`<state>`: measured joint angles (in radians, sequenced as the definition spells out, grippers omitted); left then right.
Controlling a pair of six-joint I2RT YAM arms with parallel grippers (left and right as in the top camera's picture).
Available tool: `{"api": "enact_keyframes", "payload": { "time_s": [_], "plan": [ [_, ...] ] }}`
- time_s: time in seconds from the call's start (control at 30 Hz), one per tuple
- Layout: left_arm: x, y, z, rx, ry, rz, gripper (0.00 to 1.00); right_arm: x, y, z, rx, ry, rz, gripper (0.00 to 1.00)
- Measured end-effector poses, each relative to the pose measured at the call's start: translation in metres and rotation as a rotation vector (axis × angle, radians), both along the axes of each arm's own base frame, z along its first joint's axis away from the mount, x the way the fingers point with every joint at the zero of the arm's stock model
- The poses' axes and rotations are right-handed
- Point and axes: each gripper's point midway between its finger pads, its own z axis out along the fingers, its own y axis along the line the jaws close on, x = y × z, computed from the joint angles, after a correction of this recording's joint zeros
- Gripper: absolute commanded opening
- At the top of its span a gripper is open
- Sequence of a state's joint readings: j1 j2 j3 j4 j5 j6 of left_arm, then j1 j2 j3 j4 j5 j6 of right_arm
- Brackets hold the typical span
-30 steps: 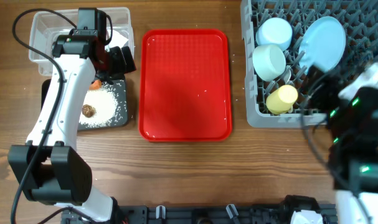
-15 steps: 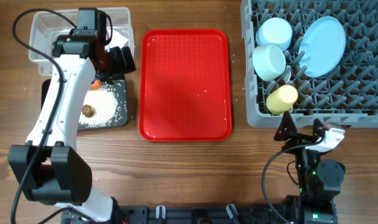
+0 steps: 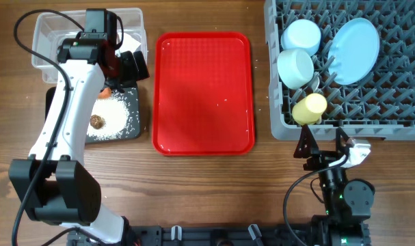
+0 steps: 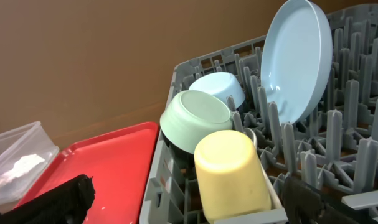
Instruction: Sort waste into correct bins and load items into the dishwasher rack
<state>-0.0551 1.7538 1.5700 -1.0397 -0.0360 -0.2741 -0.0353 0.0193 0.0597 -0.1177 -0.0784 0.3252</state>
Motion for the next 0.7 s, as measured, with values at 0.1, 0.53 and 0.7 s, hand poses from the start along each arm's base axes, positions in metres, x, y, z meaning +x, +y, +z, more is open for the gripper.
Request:
{"api": "enact_keyframes", "payload": {
  "time_s": [0.1,0.53,0.7],
  "plan": [
    [0.0,0.0001,0.0,0.0,0.0,0.0,1.0,0.0,0.0,0.0,0.006,0.0,0.0,1.0],
    [-0.0001,0.0002,0.0,0.0,0.0,0.0,1.0,0.0,0.0,0.0,0.011,0.0,-0.001,1.0],
    [0.0,0.0001,0.0,0.0,0.0,0.0,1.0,0.0,0.0,0.0,0.011,0.0,-0.001,1.0]
  ]
}}
